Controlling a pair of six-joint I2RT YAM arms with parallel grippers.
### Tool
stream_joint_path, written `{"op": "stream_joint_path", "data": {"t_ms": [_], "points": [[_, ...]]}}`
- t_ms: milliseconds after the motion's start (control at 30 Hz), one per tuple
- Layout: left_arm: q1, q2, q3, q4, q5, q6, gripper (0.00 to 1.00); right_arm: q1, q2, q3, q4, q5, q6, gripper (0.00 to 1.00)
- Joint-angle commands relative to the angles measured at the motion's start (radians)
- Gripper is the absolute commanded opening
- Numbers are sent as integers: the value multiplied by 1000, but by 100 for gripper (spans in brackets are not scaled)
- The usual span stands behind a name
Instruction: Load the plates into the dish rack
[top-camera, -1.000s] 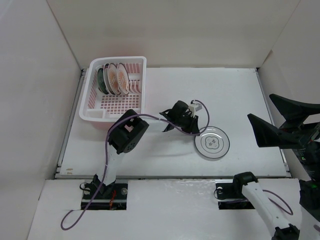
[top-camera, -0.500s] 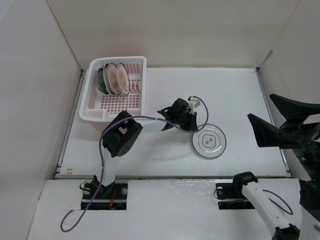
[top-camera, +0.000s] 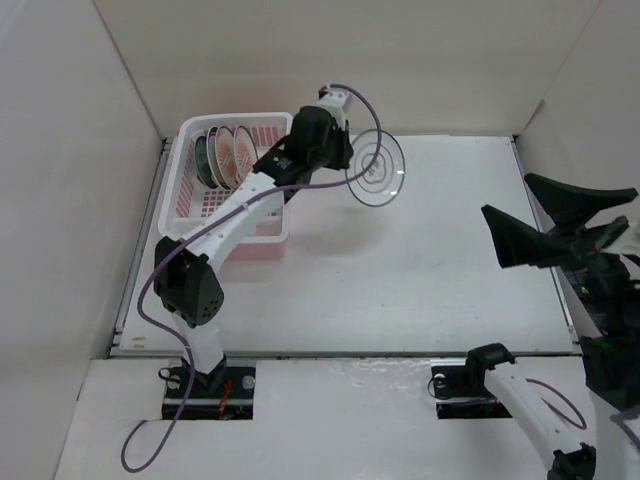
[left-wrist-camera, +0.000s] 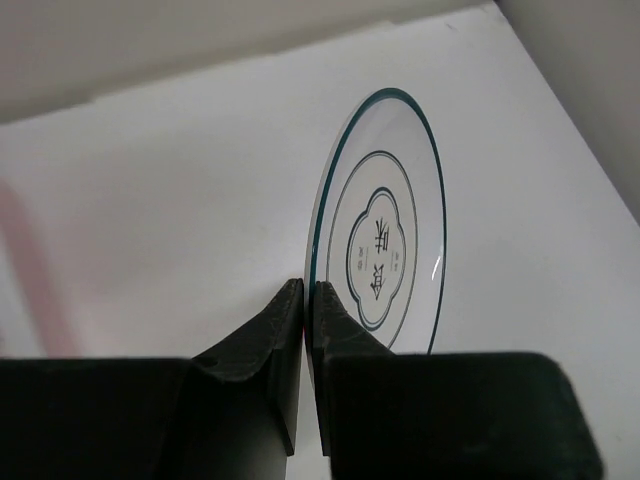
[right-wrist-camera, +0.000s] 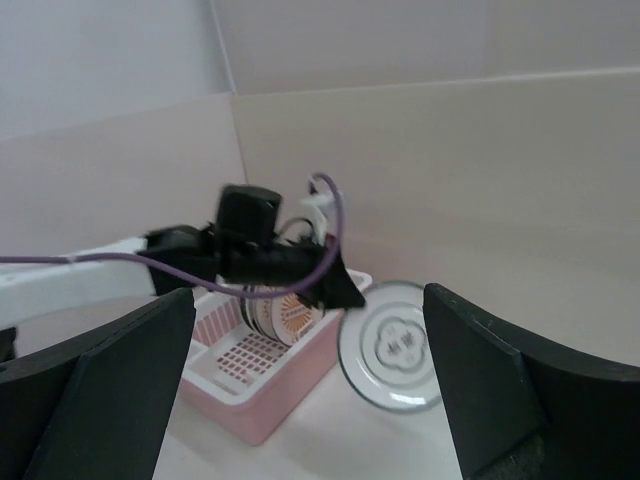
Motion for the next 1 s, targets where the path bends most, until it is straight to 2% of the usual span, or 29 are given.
{"op": "stream_joint_path", "data": {"t_ms": [0, 133, 267, 433, 533, 733, 967], "points": [[38, -75, 132, -109, -188, 98, 0, 10, 102, -54, 76, 83, -6, 100], [93, -97, 224, -193, -362, 165, 0, 10, 191, -93, 128, 129, -6, 100], [156, -162, 175, -148, -469, 211, 0, 1, 273, -114, 153, 85, -6, 100], [262, -193, 95, -75, -520, 233, 0, -10, 348, -133, 178, 33, 3, 100], [287, -166, 45, -3, -591, 277, 0, -19, 359, -133, 187, 23, 3, 100], [287, -118, -32, 179, -649, 402, 0, -38, 392, -142, 196, -22, 12, 100], [287, -14, -43, 257, -678, 489, 0, -47, 422, -142, 196, -47, 12, 100]]}}
